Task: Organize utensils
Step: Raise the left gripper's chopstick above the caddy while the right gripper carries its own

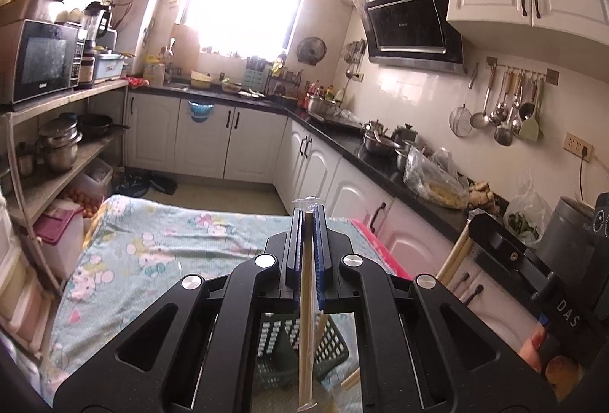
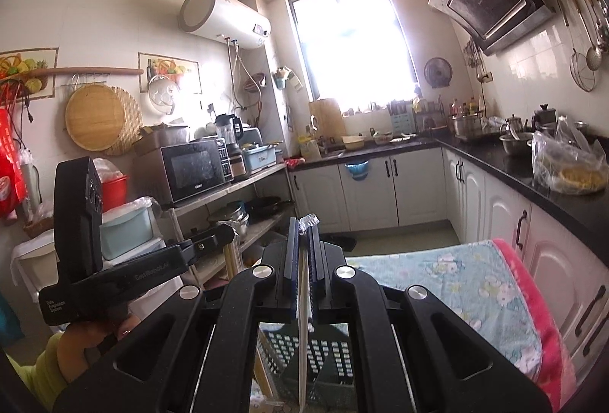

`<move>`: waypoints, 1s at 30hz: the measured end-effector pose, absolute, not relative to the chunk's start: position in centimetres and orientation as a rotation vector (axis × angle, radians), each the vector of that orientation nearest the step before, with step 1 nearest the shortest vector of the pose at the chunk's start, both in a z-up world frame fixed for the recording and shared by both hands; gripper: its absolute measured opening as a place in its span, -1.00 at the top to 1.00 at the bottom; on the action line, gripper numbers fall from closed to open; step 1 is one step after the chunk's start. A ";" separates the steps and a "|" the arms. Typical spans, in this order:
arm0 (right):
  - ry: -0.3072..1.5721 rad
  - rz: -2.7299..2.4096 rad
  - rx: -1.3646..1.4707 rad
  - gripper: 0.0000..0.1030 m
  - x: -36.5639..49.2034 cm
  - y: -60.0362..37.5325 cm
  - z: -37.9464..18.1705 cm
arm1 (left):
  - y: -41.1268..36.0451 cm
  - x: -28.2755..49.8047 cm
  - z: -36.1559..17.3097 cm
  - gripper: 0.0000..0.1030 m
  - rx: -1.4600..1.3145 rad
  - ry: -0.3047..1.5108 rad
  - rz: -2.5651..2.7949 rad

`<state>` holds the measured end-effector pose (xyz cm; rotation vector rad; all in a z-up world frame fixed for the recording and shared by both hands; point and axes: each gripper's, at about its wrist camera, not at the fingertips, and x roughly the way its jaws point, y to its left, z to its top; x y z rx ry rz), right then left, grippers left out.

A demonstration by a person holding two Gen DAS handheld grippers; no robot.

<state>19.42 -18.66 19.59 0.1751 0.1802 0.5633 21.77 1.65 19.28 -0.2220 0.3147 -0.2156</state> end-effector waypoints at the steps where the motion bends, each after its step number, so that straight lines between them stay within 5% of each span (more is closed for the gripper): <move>1: 0.177 0.562 0.172 0.91 19.6 -18.6 19.7 | 1.7 22.0 19.5 0.95 -0.219 0.307 -0.209; 30: 0.245 0.403 0.100 0.91 26.3 -15.6 15.4 | 2.0 28.8 13.8 0.94 -0.187 0.368 -0.145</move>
